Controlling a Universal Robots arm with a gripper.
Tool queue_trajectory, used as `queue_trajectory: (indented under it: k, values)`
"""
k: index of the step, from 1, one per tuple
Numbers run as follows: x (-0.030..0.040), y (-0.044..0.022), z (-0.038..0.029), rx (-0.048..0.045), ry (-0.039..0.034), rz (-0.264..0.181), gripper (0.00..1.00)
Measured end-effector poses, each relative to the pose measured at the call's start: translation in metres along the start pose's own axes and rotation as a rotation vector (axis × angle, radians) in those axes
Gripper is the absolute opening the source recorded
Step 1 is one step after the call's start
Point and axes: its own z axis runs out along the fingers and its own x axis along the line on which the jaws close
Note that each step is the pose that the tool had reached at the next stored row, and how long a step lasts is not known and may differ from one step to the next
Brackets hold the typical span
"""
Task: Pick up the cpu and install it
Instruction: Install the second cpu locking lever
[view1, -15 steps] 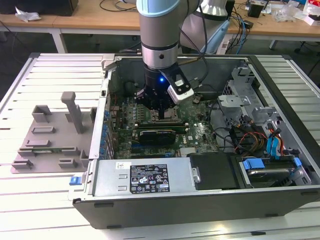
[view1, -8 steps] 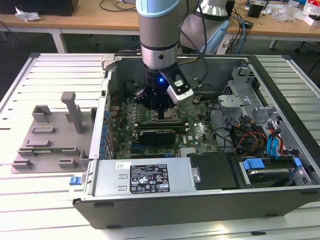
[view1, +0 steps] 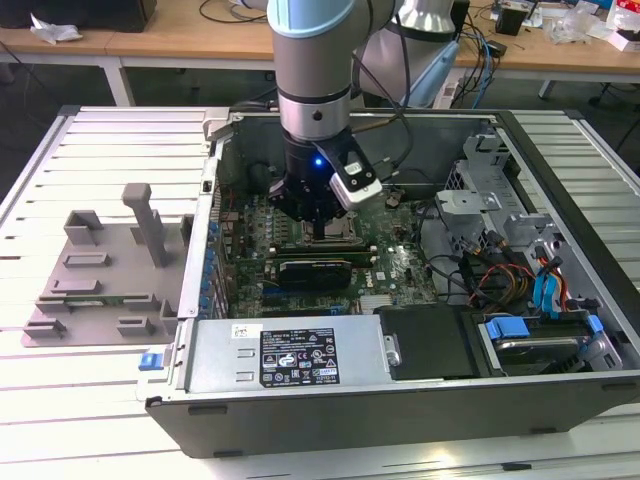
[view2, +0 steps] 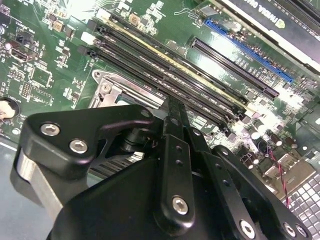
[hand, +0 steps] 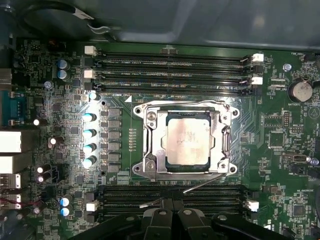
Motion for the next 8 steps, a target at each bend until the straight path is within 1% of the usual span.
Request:
queue_trajectory:
  k: [6,8]
  values:
    - [0.0037,0.0000,0.0009,0.0003,0.0001,0.000,0.11]
    - [0.0046,0.0001,0.0025,0.0002,0.0000,0.000,0.11]
